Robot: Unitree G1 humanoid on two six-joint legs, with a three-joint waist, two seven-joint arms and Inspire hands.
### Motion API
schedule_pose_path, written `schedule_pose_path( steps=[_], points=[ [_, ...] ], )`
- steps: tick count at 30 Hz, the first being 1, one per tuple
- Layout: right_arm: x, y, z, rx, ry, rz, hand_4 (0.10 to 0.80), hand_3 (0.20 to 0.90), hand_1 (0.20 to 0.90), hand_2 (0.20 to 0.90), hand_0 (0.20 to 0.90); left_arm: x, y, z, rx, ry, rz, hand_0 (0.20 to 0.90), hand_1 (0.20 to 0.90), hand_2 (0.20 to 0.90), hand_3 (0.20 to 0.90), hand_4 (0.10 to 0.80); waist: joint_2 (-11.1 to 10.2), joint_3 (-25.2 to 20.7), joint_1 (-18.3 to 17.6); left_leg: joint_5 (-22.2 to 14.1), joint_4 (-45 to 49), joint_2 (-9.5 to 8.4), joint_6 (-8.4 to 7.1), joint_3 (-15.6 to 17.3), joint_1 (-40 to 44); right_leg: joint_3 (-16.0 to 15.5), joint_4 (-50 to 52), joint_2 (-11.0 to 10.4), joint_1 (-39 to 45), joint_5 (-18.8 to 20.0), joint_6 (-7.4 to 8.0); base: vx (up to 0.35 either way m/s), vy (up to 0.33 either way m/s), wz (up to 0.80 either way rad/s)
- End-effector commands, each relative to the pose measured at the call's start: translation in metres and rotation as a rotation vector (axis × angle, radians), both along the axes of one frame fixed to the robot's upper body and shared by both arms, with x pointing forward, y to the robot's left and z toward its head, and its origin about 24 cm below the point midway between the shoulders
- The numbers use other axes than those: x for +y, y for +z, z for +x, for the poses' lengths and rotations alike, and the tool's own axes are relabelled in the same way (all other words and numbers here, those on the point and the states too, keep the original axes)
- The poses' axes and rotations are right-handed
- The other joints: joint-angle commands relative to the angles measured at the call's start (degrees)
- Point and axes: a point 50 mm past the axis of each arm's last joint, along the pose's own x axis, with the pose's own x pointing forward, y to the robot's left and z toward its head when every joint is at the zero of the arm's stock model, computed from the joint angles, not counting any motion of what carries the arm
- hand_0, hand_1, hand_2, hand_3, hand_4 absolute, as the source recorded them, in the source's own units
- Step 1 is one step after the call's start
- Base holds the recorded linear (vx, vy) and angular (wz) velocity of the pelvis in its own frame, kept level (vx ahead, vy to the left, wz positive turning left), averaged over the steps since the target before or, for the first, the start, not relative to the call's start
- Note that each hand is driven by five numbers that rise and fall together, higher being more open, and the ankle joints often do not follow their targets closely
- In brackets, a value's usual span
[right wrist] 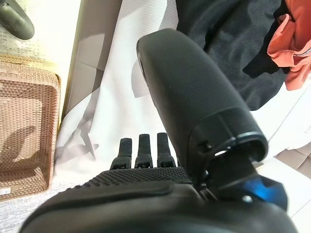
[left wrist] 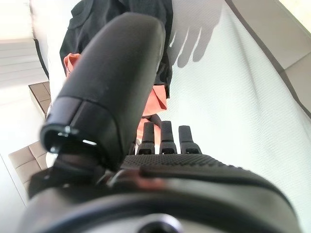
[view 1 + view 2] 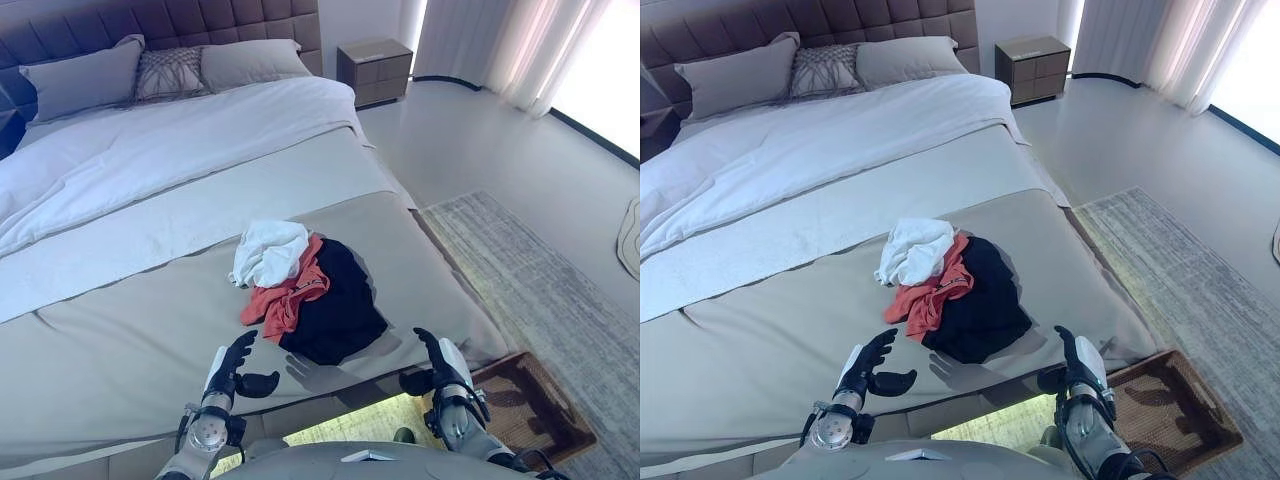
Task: Pick up the clothes from the bed and place them into the basket
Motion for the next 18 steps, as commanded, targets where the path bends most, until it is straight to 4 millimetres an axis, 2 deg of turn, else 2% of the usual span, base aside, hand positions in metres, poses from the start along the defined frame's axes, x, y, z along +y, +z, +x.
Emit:
schedule_pose_path(
  steps=[1,18],
  points=[
    [0.0159,0.0249,0.0502,-0.187,0.047,0.021,0.800,0.900,0.900,0.900,0.900,0.0053,0.0416,0.0567,-0.262,-0.070,0.006,0.900,0.900,0.900,0.900,0.800,-2.7,2.2,0.2,-3.4,0.4,-3.20,1.21,-0.6,1.0,6.4,0.8,0.4,5.3,-5.8,-2.75,0.000,0.000,0.00],
    [0.0067,0.0223,0.0448,-0.167,0.000,0.035,0.800,0.900,0.900,0.900,0.900,0.0044,0.0443,0.0565,-0.288,-0.081,-0.015,0.900,0.900,0.900,0.900,0.800,-2.4,2.4,-0.2,-3.3,0.4,-3.14,1.05,-0.7,0.6,6.7,0.9,0.6,4.9,-6.1,-3.06,0.000,0.000,0.00]
  ],
)
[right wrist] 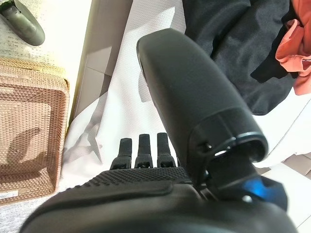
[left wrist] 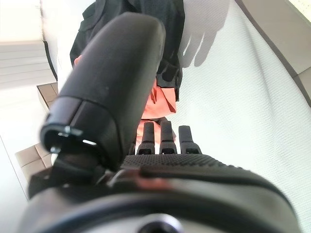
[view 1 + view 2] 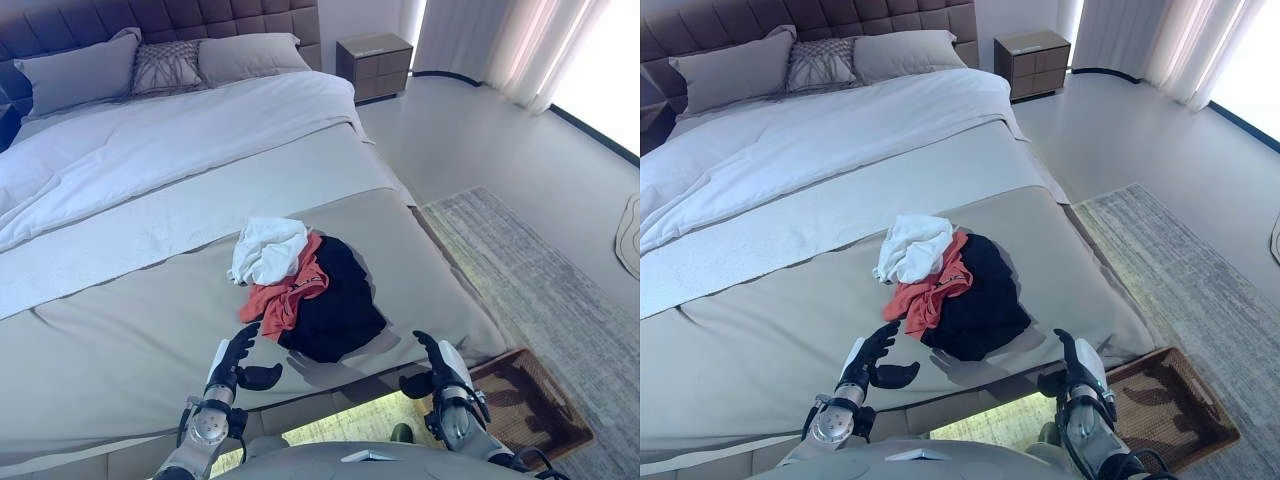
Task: Pick up the clothes from the bed and place them into the basket
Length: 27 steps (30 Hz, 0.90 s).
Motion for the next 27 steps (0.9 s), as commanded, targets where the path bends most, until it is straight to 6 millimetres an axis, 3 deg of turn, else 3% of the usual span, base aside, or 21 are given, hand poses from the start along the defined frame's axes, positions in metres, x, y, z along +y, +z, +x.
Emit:
schedule_pose_path(
  steps=[1,11,18,21,26,27],
  points=[
    [0.008,0.025,0.047,-0.196,0.000,0.027,0.800,0.900,0.900,0.900,0.900,0.007,0.040,0.050,-0.262,-0.071,0.013,0.900,0.900,0.900,0.900,0.800,-2.5,2.0,-0.2,-3.3,0.4,-3.17,1.05,-0.6,0.7,6.7,0.9,0.7,5.0,-6.0,-3.12,0.000,0.000,0.00],
    [0.003,0.044,0.062,-0.310,0.040,-0.080,0.800,0.900,0.900,0.900,0.900,0.012,0.040,0.048,-0.257,-0.041,0.008,0.900,0.900,0.900,0.900,0.800,-2.4,2.4,0.2,-3.3,0.4,-3.17,1.03,-1.1,0.9,6.6,1.0,0.8,5.2,-6.2,-3.31,0.000,0.000,0.00],
    [-0.002,0.088,0.100,-0.469,0.068,-0.124,0.800,0.900,0.900,0.900,0.900,0.015,0.043,0.048,-0.259,-0.059,0.029,0.900,0.900,0.900,0.900,0.800,-2.9,3.4,1.3,-2.4,0.4,-1.96,0.31,0.8,0.6,4.1,0.8,0.6,5.6,-6.1,-3.57,0.038,-0.007,0.01],
    [-0.001,0.125,0.128,-0.597,0.127,-0.184,0.800,0.900,0.900,0.900,0.900,0.016,0.044,0.048,-0.259,-0.077,0.040,0.900,0.900,0.900,0.900,0.800,-3.0,4.1,1.9,-1.9,0.4,-1.89,0.02,1.1,-0.3,3.0,1.0,0.5,5.1,-5.9,-3.59,0.038,0.031,0.16],
    [0.006,0.225,0.194,-0.837,0.205,-0.315,0.800,0.900,0.900,0.900,0.900,0.017,0.054,0.062,-0.301,-0.080,0.043,0.900,0.900,0.900,0.900,0.800,-2.9,6.6,3.7,-1.4,0.4,-2.80,0.37,-0.8,-3.2,3.0,3.5,0.2,1.8,-6.7,-4.17,-0.050,0.081,0.15],
    [0.007,0.259,0.208,-0.919,0.209,-0.368,0.800,0.900,0.900,0.900,0.900,0.016,0.060,0.071,-0.325,-0.097,0.046,0.900,0.900,0.900,0.900,0.800,-2.7,8.1,4.7,-1.1,0.4,-3.49,0.75,-2.5,-4.4,3.0,6.8,0.2,-0.1,-8.2,-4.75,-0.114,0.078,0.22]
  ],
)
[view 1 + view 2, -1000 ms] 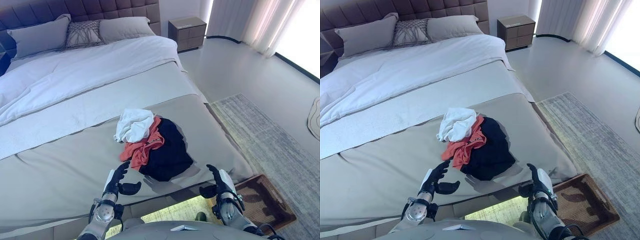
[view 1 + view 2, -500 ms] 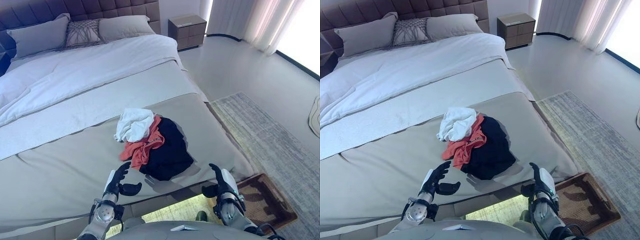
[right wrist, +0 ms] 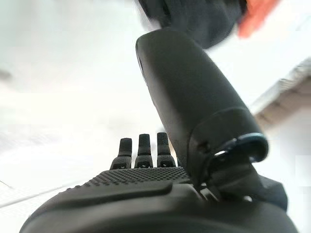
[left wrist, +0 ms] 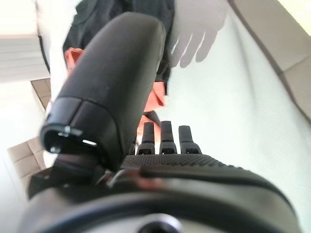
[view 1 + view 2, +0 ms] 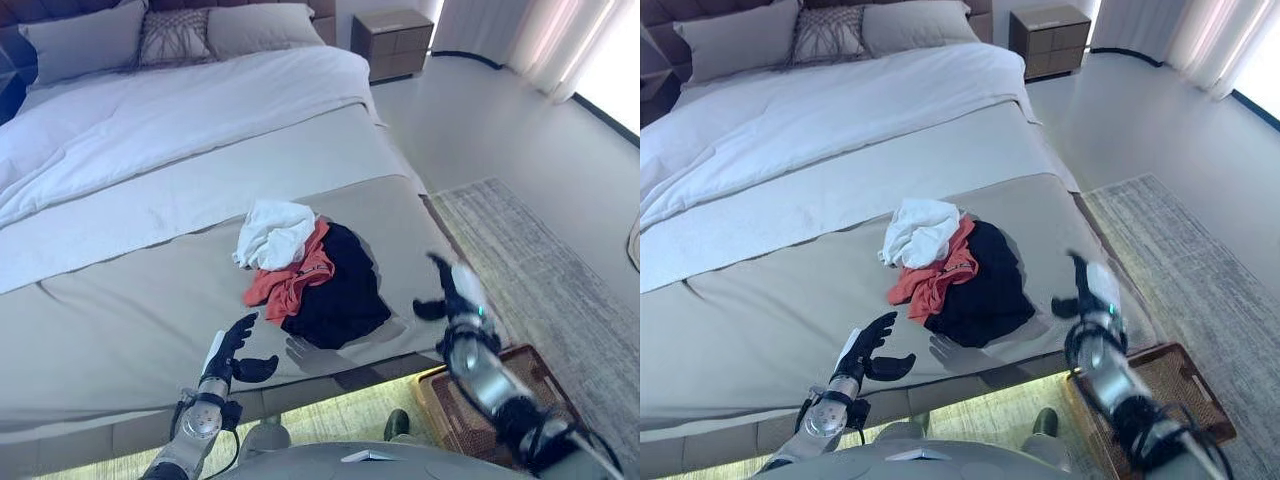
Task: Pick up the clothes from the bed and place them into the basket
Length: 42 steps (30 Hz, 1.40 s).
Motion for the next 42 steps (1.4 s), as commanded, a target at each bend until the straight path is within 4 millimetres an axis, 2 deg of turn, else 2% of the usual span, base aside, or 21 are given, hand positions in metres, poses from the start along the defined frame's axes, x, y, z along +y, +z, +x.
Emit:
schedule_pose_path(
  steps=[1,3,5,8,10,14,17,20,29,34,42],
  points=[
    [0.022,0.126,0.059,-0.389,0.115,-0.126,0.800,0.900,0.900,0.900,0.900,0.001,0.048,0.061,-0.269,-0.090,0.008,0.900,0.900,0.900,0.900,0.800,-1.9,4.8,3.3,-2.5,0.9,-3.59,0.38,-1.3,-0.6,5.7,9.1,0.2,1.0,-9.1,-5.05,-0.129,0.082,0.27],
    [0.015,0.161,0.067,-0.472,0.093,-0.180,0.800,0.900,0.900,0.900,0.900,0.000,0.055,0.068,-0.293,-0.115,0.005,0.900,0.900,0.900,0.900,0.800,-1.5,6.7,4.3,-2.8,3.7,-4.40,0.57,-3.3,-3.2,6.2,13.0,-0.1,-1.7,-10.6,-5.67,-0.126,0.056,0.47],
    [0.011,0.205,0.074,-0.566,0.055,-0.235,0.800,0.900,0.900,0.900,0.900,-0.003,0.063,0.075,-0.333,-0.141,-0.009,0.900,0.900,0.900,0.900,0.800,-1.0,10.1,5.6,-3.4,9.1,-5.57,0.58,-5.5,-7.8,6.5,17.9,-0.8,-5.5,-12.2,-6.42,-0.178,0.042,0.59],
    [0.016,0.242,0.079,-0.626,0.027,-0.300,0.800,0.900,0.900,0.900,0.900,-0.006,0.076,0.085,-0.398,-0.141,-0.025,0.900,0.900,0.900,0.900,0.800,-0.1,13.6,7.7,-4.5,15.4,-6.78,0.94,-6.3,-12.6,5.6,24.4,-2.9,-9.5,-13.8,-6.57,-0.104,0.049,0.30],
    [0.018,0.250,0.080,-0.632,0.019,-0.312,0.800,0.900,0.900,0.900,0.900,-0.004,0.082,0.088,-0.423,-0.125,-0.037,0.900,0.900,0.900,0.900,0.800,0.0,14.4,8.4,-5.2,17.8,-7.41,1.19,-6.6,-14.2,5.6,26.9,-3.5,-10.8,-14.8,-6.67,-0.027,0.029,0.18],
    [0.017,0.273,0.086,-0.615,-0.044,-0.326,0.800,0.900,0.900,0.900,0.900,0.005,0.110,0.097,-0.554,-0.063,-0.061,0.900,0.900,0.900,0.900,0.800,0.9,17.9,11.6,-8.8,27.4,-11.07,3.05,-8.0,-20.9,5.1,37.9,-6.2,-16.2,-19.0,-7.20,0.011,0.030,0.41],
    [0.016,0.287,0.087,-0.595,-0.078,-0.358,0.800,0.900,0.900,0.900,0.900,0.008,0.125,0.097,-0.628,-0.044,-0.104,0.900,0.900,0.900,0.900,0.800,1.9,20.0,13.5,-11.4,32.3,-13.22,3.83,-8.1,-24.6,5.5,45.5,-8.0,-20.0,-22.3,-7.17,0.075,0.045,0.46],
    [0.015,0.301,0.089,-0.565,-0.098,-0.421,0.800,0.900,0.900,0.900,0.900,0.008,0.140,0.095,-0.700,-0.051,-0.152,0.900,0.900,0.900,0.900,0.800,2.9,20.3,14.9,-12.1,36.2,-14.48,4.22,-8.3,-30.1,5.3,50.5,-8.5,-25.0,-23.9,-7.56,0.002,0.082,0.33],
    [0.001,0.315,0.091,-0.459,-0.192,-0.417,0.800,0.900,0.900,0.900,0.900,0.008,0.170,0.084,-0.854,-0.047,-0.227,0.900,0.900,0.900,0.900,0.800,4.4,20.3,17.8,-14.7,47.9,-17.63,5.86,-9.5,-44.4,5.1,64.2,-8.7,-39.2,-27.0,-8.72,-0.014,0.065,0.21],
    [-0.028,0.312,0.088,-0.330,-0.313,-0.457,0.800,0.900,0.900,0.900,0.900,0.010,0.185,0.080,-0.928,-0.059,-0.255,0.900,0.900,0.900,0.900,0.800,5.0,20.3,18.6,-16.2,53.7,-19.11,6.72,-9.5,-50.1,5.4,68.8,-8.3,-44.2,-28.2,-9.18,-0.006,0.018,0.07],
    [-0.061,0.310,0.080,-0.090,-0.444,-0.417,0.800,0.900,0.900,0.900,0.900,0.009,0.196,0.075,-0.967,-0.096,-0.291,0.900,0.900,0.900,0.900,0.800,6.0,20.3,19.3,-17.0,59.0,-19.87,7.06,-9.0,-55.8,5.5,72.5,-7.6,-49.3,-28.7,-9.65,0.003,0.007,0.04]
  ],
)
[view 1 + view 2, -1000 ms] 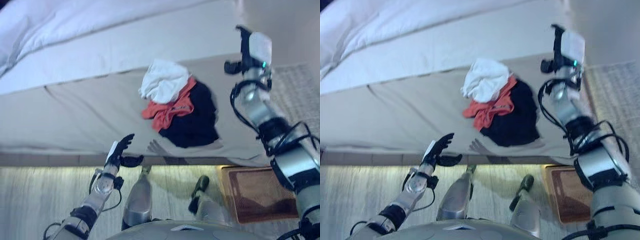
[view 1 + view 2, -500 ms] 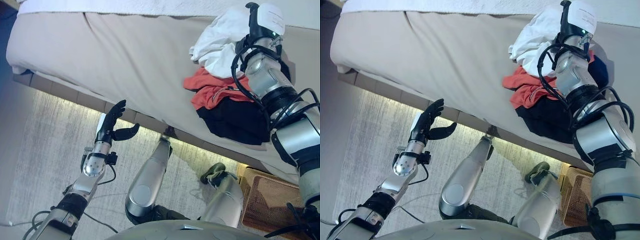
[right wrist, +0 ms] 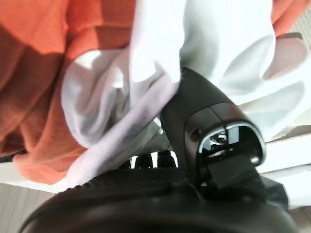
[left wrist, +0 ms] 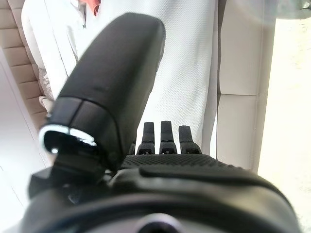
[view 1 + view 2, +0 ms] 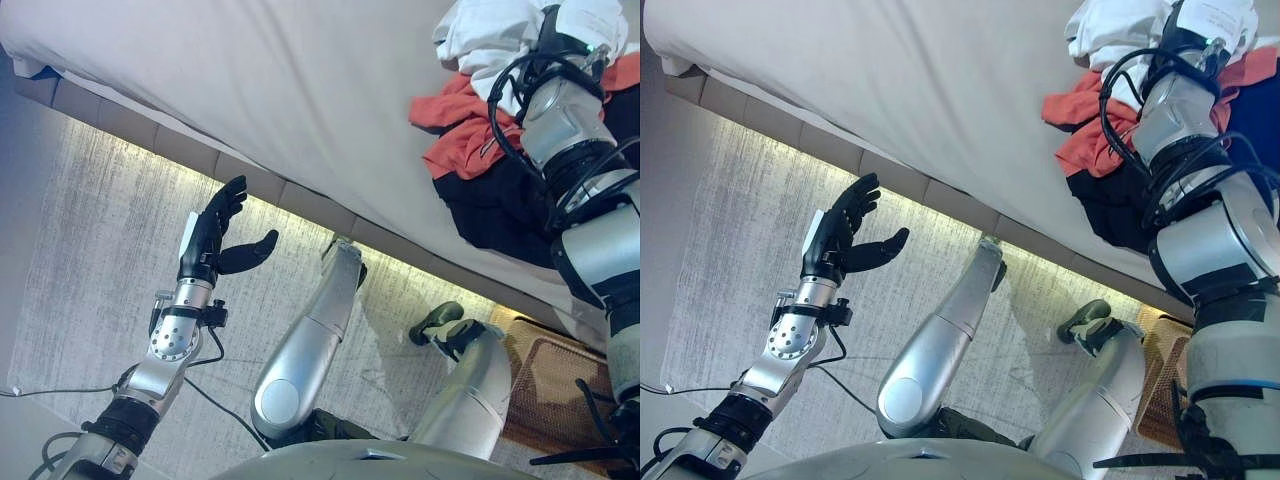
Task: Pick up the clothes from the bed and place them into the basket
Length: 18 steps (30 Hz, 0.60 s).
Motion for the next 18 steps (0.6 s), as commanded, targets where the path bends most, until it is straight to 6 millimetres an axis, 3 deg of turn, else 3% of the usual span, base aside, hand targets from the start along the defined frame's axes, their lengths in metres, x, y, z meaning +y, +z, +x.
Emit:
schedule_pose_path(
  steps=[1,2,3,4,5,13,18],
  points=[
    [-0.024,0.034,-0.016,0.038,-0.122,-0.049,0.800,0.900,0.900,0.900,0.900,0.011,0.044,-0.007,-0.243,-0.004,-0.073,0.900,0.900,0.900,0.900,0.800,3.2,-1.6,1.8,-5.0,5.0,-3.92,6.99,6.4,-1.8,-2.9,8.1,7.9,-0.9,-2.1,-6.17,-0.003,-0.002,0.05],
    [-0.026,0.034,-0.017,0.055,-0.127,-0.032,0.682,0.782,0.799,0.799,0.799,0.011,0.045,-0.009,-0.248,-0.009,-0.077,0.900,0.900,0.900,0.900,0.800,3.3,-1.6,1.8,-5.0,5.4,-4.01,6.98,6.4,-2.2,-2.8,8.3,8.1,-1.4,-2.1,-6.21,-0.005,-0.005,0.11],
    [-0.027,0.035,-0.018,0.062,-0.131,-0.019,0.682,0.782,0.799,0.799,0.799,0.012,0.046,-0.010,-0.253,-0.013,-0.072,0.900,0.900,0.900,0.900,0.800,3.3,-1.6,1.9,-5.0,5.6,-4.04,6.95,6.4,-2.4,-2.9,8.5,8.2,-1.6,-2.1,-6.24,-0.004,-0.007,0.21],
    [-0.028,0.036,-0.019,0.063,-0.132,-0.015,0.358,0.458,0.521,0.521,0.521,0.012,0.047,-0.010,-0.255,-0.015,-0.070,0.900,0.900,0.900,0.900,0.800,3.3,-1.6,1.9,-5.1,5.7,-3.96,6.96,6.4,-2.5,-2.9,8.6,8.2,-1.7,-2.1,-6.27,0.000,-0.022,0.20],
    [-0.028,0.037,-0.019,0.056,-0.129,-0.010,0.100,0.200,0.300,0.300,0.300,0.014,0.048,-0.011,-0.256,-0.016,-0.067,0.900,0.900,0.900,0.900,0.800,3.2,-1.6,1.9,-5.1,5.9,-3.80,6.94,6.4,-2.4,-3.0,8.6,8.4,-1.6,-2.0,-6.29,0.003,-0.032,0.00],
    [-0.021,0.047,-0.018,-0.093,-0.091,-0.040,0.100,0.200,0.300,0.300,0.300,0.016,0.047,-0.012,-0.247,-0.017,-0.055,0.900,0.900,0.900,0.900,0.800,2.6,-1.6,1.3,-5.5,5.7,-2.54,6.79,7.3,0.3,-3.1,6.6,9.2,1.9,-1.1,-5.81,0.002,-0.022,-0.11],
    [-0.015,0.045,-0.015,-0.121,-0.050,-0.039,0.100,0.200,0.300,0.300,0.300,0.015,0.043,-0.011,-0.218,-0.019,-0.047,0.900,0.900,0.900,0.900,0.800,1.6,-1.6,0.5,-5.2,1.7,-0.79,6.35,8.1,6.4,-3.1,1.8,8.8,8.0,0.5,-4.97,0.012,-0.003,-0.05]
  ],
)
